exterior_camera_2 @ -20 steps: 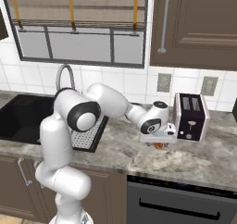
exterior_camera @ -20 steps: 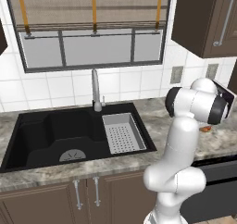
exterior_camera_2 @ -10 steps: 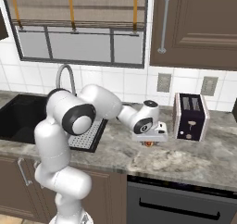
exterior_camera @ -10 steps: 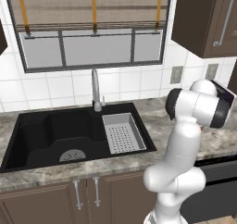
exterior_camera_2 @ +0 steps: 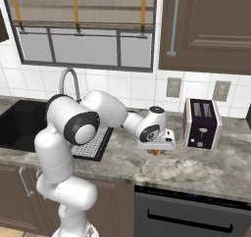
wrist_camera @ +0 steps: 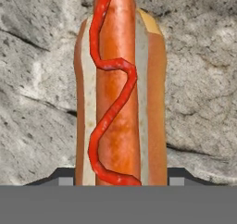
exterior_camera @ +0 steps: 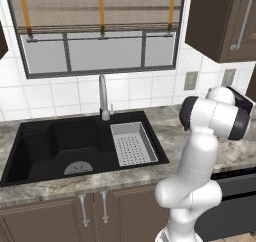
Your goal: Store the hot dog in the freezer for long-term storage. Close the freezer door after placing the cooked food.
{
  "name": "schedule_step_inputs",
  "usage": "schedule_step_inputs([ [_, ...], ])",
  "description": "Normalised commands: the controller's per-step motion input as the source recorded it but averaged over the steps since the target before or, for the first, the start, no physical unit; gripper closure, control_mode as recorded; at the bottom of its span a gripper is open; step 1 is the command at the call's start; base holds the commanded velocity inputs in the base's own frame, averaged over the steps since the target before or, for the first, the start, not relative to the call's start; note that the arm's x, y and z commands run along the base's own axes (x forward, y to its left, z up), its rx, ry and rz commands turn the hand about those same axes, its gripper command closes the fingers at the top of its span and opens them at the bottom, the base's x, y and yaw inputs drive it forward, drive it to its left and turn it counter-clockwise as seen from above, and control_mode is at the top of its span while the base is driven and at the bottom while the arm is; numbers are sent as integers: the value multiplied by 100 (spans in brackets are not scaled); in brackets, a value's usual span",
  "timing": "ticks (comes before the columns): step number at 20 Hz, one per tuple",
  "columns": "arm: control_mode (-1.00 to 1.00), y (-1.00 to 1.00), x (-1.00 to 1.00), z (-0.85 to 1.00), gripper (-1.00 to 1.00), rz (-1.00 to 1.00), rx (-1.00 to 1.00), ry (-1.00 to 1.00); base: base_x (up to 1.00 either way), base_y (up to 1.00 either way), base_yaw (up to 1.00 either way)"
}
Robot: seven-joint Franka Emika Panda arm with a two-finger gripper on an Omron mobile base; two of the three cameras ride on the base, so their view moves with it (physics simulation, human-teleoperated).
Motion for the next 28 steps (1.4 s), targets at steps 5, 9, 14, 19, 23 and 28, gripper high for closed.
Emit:
schedule_step_inputs([
  [5, -100, 63, -28, 0, 100, -20, -5, 0, 0, 0, 0],
  [9, -100, 100, -8, 17, 100, -18, -13, 0, 0, 0, 0],
  [14, -100, 100, -2, 53, 100, -12, -5, 6, 0, 0, 0],
  [19, -100, 79, -5, 92, 100, -6, 0, 9, 0, 0, 0],
  [23, -100, 43, -2, 98, 100, -2, 0, 21, 0, 0, 0],
  [28, -100, 57, -58, 64, 100, 0, 6, 6, 0, 0, 0],
])
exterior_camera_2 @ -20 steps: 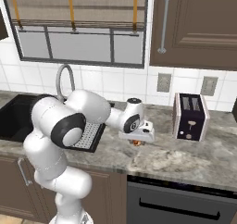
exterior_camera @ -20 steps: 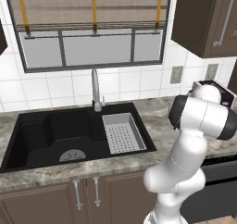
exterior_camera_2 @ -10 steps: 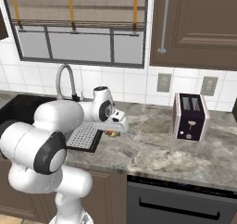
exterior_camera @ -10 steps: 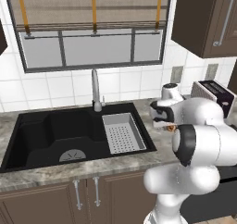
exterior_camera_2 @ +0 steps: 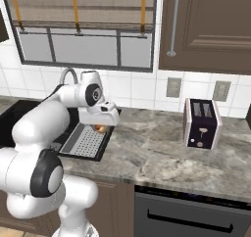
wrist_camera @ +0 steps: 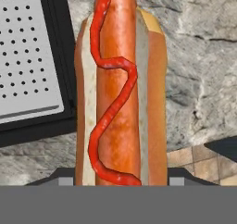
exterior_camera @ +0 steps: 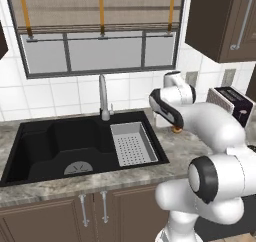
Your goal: Store the hot dog in the freezer for long-term storage. Close the freezer door after placing the cooked food.
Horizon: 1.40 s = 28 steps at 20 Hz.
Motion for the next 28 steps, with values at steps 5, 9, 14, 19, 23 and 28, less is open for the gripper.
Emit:
schedule_step_inputs([
  [5, -100, 38, -49, 59, 100, 0, 17, 0, 0, 0, 0],
  [9, -100, 21, -41, 57, 100, 0, 22, 2, 0, 0, 0],
  [14, -100, 10, -64, 42, 100, 0, 13, -2, 0, 0, 0],
  [19, -100, 11, -98, 27, 100, 0, 1, -24, 0, 0, 0],
  [23, -100, 11, -93, 26, 100, 0, 0, -26, 0, 0, 0],
  [28, -100, 8, -61, 12, 100, 0, -4, -14, 0, 0, 0],
])
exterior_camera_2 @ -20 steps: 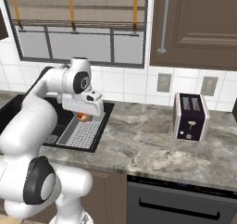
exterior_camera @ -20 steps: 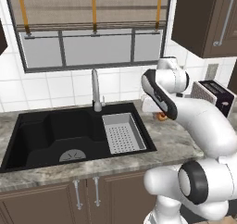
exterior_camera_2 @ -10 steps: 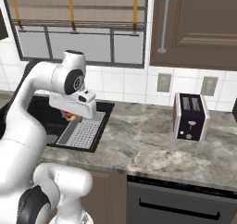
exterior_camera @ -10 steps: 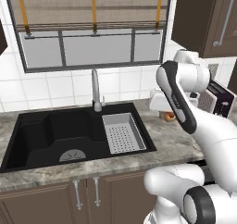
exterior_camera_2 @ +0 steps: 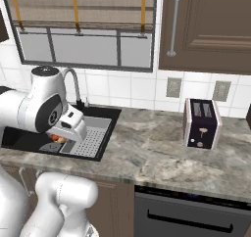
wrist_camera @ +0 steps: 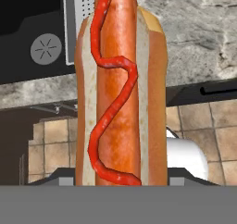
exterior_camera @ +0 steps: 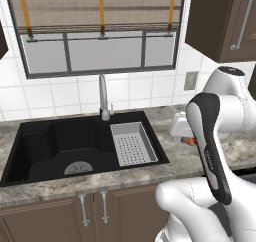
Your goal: Store the hot dog in the freezer for long-term storage. Close the freezer door after placing the cooked food.
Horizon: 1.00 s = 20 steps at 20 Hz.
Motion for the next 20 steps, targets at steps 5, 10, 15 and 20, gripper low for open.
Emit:
schedule_step_inputs([
  [5, -100, 1, -2, 0, 100, -2, -10, 4, 0, 0, 0],
  [10, -100, 0, 0, 0, 100, -5, -3, 18, 0, 0, 0],
  [15, -100, 0, -23, 0, 100, -6, 0, 9, 0, 0, 0],
  [20, -100, 0, -30, 0, 100, -4, 0, -1, 0, 0, 0],
])
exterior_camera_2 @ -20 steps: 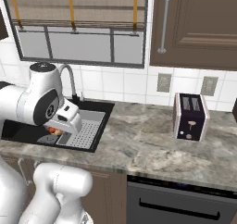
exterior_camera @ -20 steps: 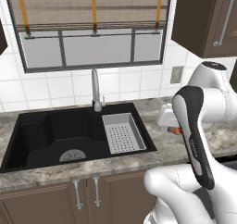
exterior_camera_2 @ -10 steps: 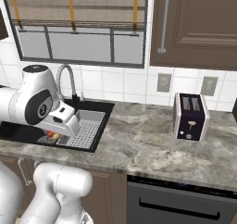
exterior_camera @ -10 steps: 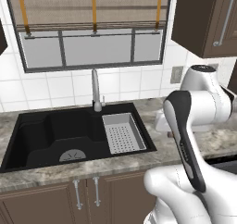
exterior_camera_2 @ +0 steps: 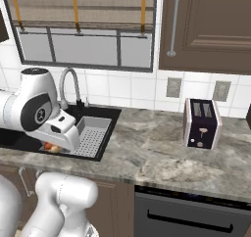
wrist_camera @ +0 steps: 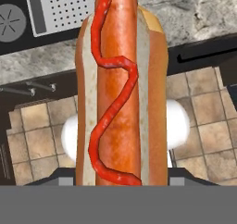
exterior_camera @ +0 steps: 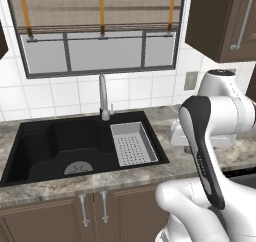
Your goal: Store the hot dog in the freezer for long-term storage. Close the freezer door after placing the cooked food.
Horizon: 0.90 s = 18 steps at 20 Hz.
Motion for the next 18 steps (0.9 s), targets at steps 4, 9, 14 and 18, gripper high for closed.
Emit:
schedule_step_inputs([
  [4, -100, 0, 0, 0, 100, 0, 0, 0, 0, 0, 0],
  [9, -100, 0, -31, 0, 100, -2, 0, -1, 0, 0, 0],
  [14, 100, 0, -13, 0, 100, -2, 0, -1, -60, 0, -12],
  [18, 100, 0, 0, 0, 100, 0, 0, 0, -85, 0, -26],
])
